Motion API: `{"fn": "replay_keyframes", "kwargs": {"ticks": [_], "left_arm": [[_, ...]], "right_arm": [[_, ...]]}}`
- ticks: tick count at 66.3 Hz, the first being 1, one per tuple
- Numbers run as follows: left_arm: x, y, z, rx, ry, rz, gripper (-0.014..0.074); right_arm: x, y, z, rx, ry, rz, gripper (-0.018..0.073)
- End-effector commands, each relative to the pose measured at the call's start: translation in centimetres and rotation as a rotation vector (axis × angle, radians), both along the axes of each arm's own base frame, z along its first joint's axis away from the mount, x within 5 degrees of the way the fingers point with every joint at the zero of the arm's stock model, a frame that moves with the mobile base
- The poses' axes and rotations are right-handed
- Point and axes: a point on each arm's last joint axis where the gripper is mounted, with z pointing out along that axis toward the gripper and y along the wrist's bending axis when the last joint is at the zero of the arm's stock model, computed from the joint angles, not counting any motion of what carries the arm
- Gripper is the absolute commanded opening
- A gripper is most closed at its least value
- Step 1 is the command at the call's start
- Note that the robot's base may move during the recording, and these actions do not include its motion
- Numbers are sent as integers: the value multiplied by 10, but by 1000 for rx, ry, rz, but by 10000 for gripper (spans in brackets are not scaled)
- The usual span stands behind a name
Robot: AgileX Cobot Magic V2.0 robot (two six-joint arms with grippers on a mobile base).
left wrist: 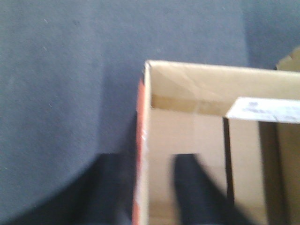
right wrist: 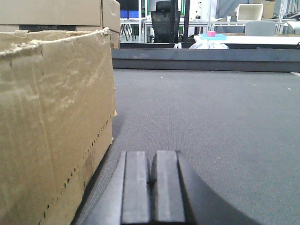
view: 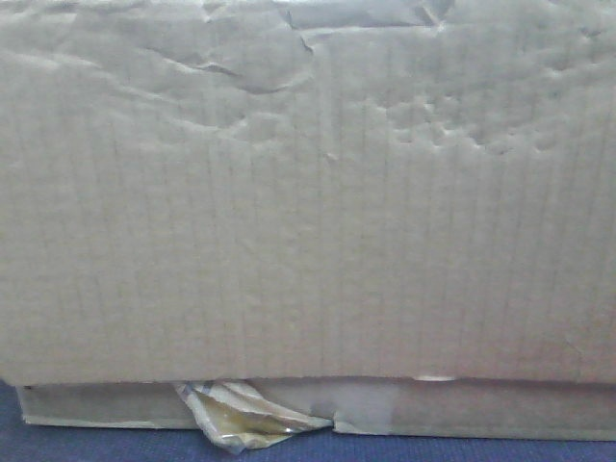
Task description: Stack two boxes on right shelf middle
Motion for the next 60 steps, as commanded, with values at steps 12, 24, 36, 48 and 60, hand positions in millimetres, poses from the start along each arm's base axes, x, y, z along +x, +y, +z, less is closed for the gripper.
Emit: {"fn": "replay_keyframes", "kwargs": {"ticks": [12, 24, 36, 48, 60], "left_arm": [[15, 5, -14, -5, 30, -4, 442], [36, -5, -38, 11, 122, -73, 419], [44, -6, -55, 44, 214, -101, 374], [47, -5, -60, 28, 233, -77, 330], [47, -5, -60, 17, 235, -57, 326]], "right_arm": [[0, 0, 2, 3, -21, -5, -163], [0, 0, 2, 3, -21, -5, -163], [0, 0, 2, 3, -21, -5, -163], [0, 0, 2, 3, -21, -5, -163], [0, 0, 2, 3, -21, -5, -163]]}}
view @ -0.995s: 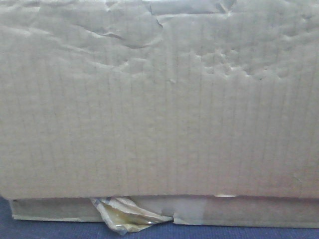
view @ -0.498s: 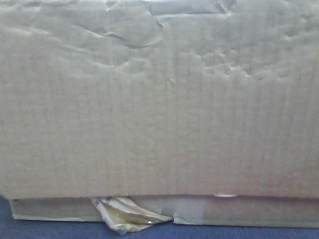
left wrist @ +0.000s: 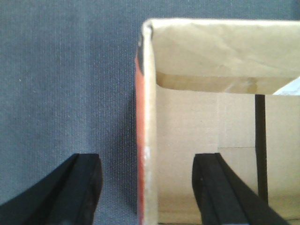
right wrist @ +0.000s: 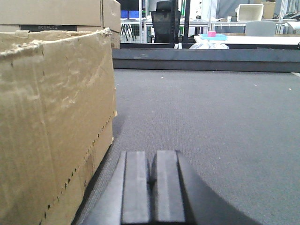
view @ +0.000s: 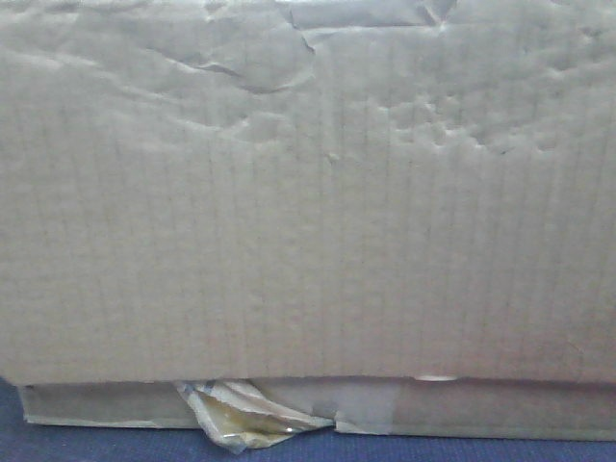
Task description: Stack two boxes on right shelf middle
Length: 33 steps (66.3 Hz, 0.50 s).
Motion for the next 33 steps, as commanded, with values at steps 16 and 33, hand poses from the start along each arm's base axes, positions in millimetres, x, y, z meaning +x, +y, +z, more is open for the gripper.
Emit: {"fn": "replay_keyframes", "kwargs": {"ticks": [16, 33], "left_arm": [[0, 0, -1, 15, 21, 6, 284], [-1, 0, -2, 11, 41, 3, -104]], "right_arm": [[0, 0, 2, 3, -21, -5, -163], [0, 0, 2, 3, -21, -5, -163]]}}
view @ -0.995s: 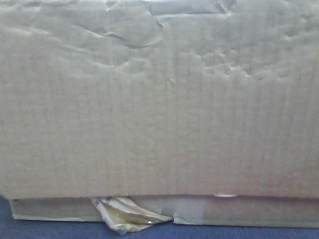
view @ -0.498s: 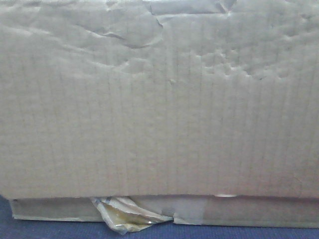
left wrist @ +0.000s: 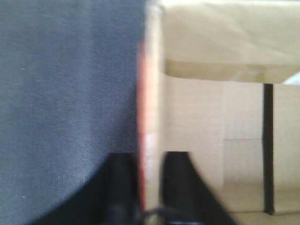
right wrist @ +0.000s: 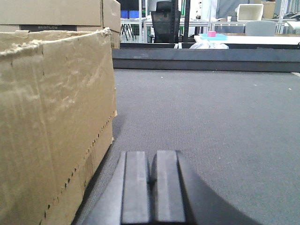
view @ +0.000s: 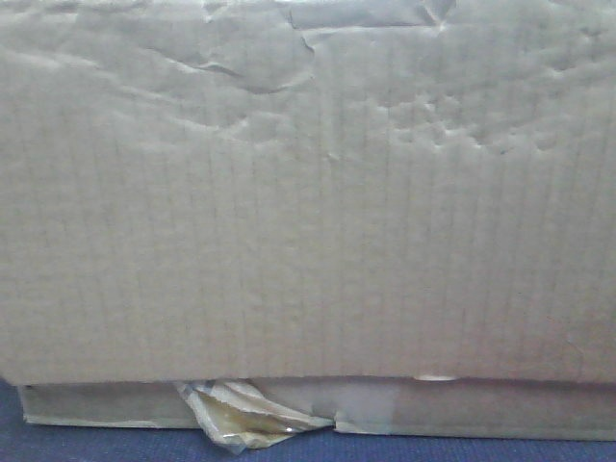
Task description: Stack two boxes on right shelf middle
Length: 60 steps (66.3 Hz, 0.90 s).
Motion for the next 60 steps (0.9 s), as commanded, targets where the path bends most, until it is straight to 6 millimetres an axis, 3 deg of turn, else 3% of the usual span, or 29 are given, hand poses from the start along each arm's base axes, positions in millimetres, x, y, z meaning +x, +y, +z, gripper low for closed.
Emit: {"fn": "replay_keyframes", "kwargs": {"ticks": [1, 9, 17, 31, 43, 52, 60], "left_arm": [[0, -2, 1, -12, 2, 6, -115], [2, -5, 10, -53, -20, 30, -111], [7, -3, 39, -57, -92, 74, -111], [9, 3, 128, 20, -361, 177, -111], [-11, 3, 203, 38, -588, 297, -111], [-30, -15, 248, -12, -763, 312, -111], [-38, -46, 269, -84, -846, 277, -111]], "right_arm": [[0, 0, 2, 3, -21, -5, -163], [0, 0, 2, 3, -21, -5, -163], [0, 0, 2, 3, -21, -5, -163], [0, 0, 2, 3, -21, -5, -163], [0, 0, 2, 3, -21, -5, -163], [0, 0, 2, 3, -21, -5, -163], [0, 0, 2, 3, -21, -5, -163]]}}
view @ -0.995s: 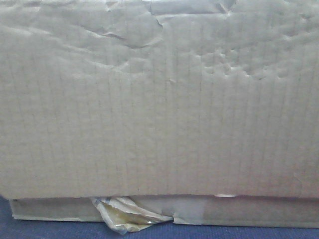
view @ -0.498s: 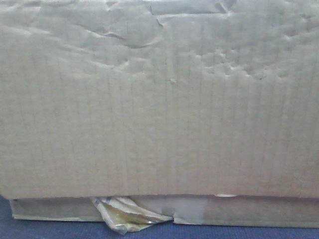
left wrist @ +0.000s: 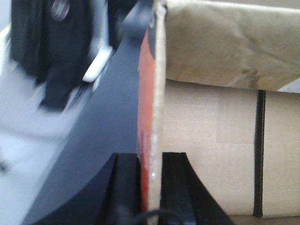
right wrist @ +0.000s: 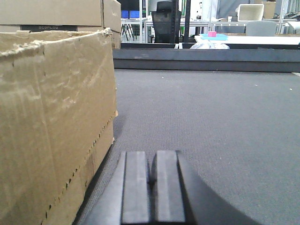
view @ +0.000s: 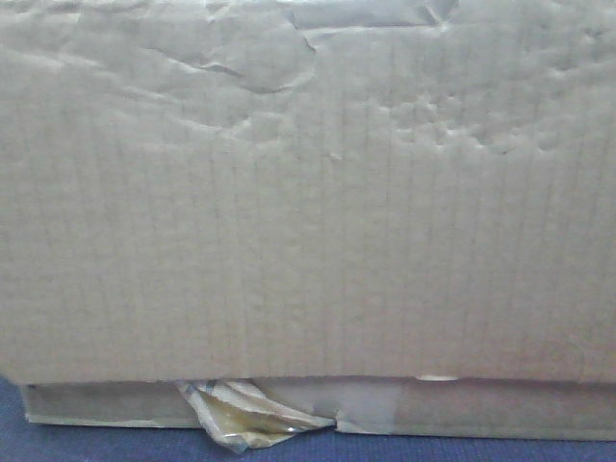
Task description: Stack two boxes on right shelf middle
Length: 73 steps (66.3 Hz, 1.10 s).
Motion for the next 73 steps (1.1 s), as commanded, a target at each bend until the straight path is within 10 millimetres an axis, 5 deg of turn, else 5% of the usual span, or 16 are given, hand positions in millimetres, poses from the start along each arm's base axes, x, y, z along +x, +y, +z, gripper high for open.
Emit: {"fn": "replay_keyframes", "kwargs": {"ticks": [1, 24, 37, 58, 73], "left_arm": [[-9, -26, 17, -62, -83, -47, -111], [0, -138, 4, -87, -60, -228, -111], [15, -187, -39, -93, 93, -304, -111], [23, -223, -121, -103, 380, -303, -111], [24, -229, -173, -73, 519, -279, -111]], "right_arm": [[0, 0, 2, 3, -21, -5, -163], [0, 0, 2, 3, -21, -5, -163], [0, 0, 2, 3, -21, -5, -163], [0, 0, 2, 3, -21, -5, -163], [0, 0, 2, 3, -21, -5, -163]]}}
